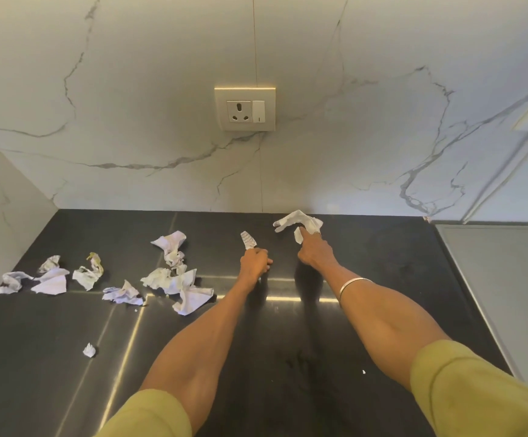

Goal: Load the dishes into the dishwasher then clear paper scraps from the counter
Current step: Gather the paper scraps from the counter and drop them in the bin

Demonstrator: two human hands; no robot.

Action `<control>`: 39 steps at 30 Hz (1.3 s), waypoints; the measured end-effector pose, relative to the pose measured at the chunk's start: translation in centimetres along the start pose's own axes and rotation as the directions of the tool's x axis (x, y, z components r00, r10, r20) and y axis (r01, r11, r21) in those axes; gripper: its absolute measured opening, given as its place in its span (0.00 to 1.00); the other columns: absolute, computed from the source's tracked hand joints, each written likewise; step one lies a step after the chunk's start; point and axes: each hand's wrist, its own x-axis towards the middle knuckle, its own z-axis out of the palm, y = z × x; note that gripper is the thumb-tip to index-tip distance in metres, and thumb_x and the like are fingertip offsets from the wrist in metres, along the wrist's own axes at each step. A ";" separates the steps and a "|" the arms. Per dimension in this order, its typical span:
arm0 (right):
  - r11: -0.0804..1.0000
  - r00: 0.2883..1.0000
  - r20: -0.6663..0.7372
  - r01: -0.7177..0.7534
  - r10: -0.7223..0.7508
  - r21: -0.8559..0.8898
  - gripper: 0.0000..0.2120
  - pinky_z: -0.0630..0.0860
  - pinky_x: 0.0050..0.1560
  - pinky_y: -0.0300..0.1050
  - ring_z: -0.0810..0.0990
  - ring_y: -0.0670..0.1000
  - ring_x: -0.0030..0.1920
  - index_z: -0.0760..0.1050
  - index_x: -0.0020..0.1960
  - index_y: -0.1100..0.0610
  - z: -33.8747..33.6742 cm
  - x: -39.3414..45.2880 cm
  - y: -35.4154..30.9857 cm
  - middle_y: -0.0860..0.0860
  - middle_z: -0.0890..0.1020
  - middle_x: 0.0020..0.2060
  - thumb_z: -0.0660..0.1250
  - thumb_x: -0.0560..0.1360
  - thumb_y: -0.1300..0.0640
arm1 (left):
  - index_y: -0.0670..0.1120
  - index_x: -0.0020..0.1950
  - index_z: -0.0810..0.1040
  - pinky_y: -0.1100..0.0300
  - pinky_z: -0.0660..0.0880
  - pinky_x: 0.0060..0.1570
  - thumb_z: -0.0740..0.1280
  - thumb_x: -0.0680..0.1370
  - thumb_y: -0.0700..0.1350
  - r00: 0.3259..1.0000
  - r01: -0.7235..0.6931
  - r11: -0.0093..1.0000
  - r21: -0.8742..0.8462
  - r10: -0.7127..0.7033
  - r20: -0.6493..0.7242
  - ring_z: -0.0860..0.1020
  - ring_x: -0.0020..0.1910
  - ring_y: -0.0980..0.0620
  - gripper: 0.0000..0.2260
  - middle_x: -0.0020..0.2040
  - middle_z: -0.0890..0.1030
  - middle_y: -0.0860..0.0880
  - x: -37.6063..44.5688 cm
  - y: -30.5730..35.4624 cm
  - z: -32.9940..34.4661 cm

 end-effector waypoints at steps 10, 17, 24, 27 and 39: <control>0.988 0.937 -0.345 0.000 0.054 0.154 0.05 0.73 0.43 0.46 0.81 0.57 0.46 0.77 0.50 0.56 3.7 0.4 0.2 0.53 0.81 0.47 0.63 0.79 0.59 | 0.35 0.57 0.78 0.55 0.82 0.48 0.53 0.80 0.37 0.991 0.130 0.852 -0.507 -0.109 0.072 0.84 0.48 0.41 0.15 0.49 0.84 0.36 1.6 -1.2 0.4; 0.904 0.960 -0.276 0.166 -0.056 0.394 0.05 0.76 0.55 0.45 0.80 0.45 0.48 0.83 0.47 0.48 3.8 0.1 -2.1 0.45 0.84 0.48 0.69 0.76 0.49 | 0.35 0.59 0.77 0.51 0.79 0.56 0.57 0.81 0.43 0.976 0.215 0.700 -0.681 -0.141 0.163 0.83 0.52 0.41 0.14 0.52 0.83 0.36 1.6 -1.5 -0.1; 0.881 0.932 -0.092 0.363 -0.352 0.303 0.10 0.80 0.53 0.46 0.83 0.42 0.43 0.83 0.49 0.44 4.8 -2.4 -4.2 0.41 0.86 0.45 0.68 0.71 0.53 | 0.37 0.53 0.76 0.54 0.80 0.44 0.55 0.82 0.38 0.965 0.259 0.557 -0.789 -0.183 0.187 0.80 0.43 0.44 0.11 0.47 0.81 0.39 0.9 -1.2 0.9; 0.903 0.941 -0.107 0.338 -0.321 0.265 0.10 0.80 0.50 0.48 0.83 0.45 0.42 0.74 0.52 0.45 4.9 -2.8 -3.4 0.43 0.85 0.41 0.70 0.71 0.49 | 0.38 0.48 0.74 0.56 0.80 0.38 0.51 0.84 0.36 0.946 0.319 0.451 -0.834 -0.202 0.253 0.81 0.35 0.47 0.13 0.40 0.81 0.40 -0.2 -0.7 1.5; 0.960 0.880 -0.416 0.276 -0.229 0.054 0.22 0.75 0.59 0.48 0.73 0.57 0.61 0.73 0.65 0.55 -1.5 2.4 -0.4 0.56 0.75 0.62 0.67 0.72 0.66 | 0.38 0.61 0.76 0.64 0.66 0.29 0.55 0.80 0.31 0.954 0.300 0.641 -0.707 -0.212 0.213 0.67 0.29 0.55 0.15 0.34 0.71 0.48 0.3 -1.6 1.8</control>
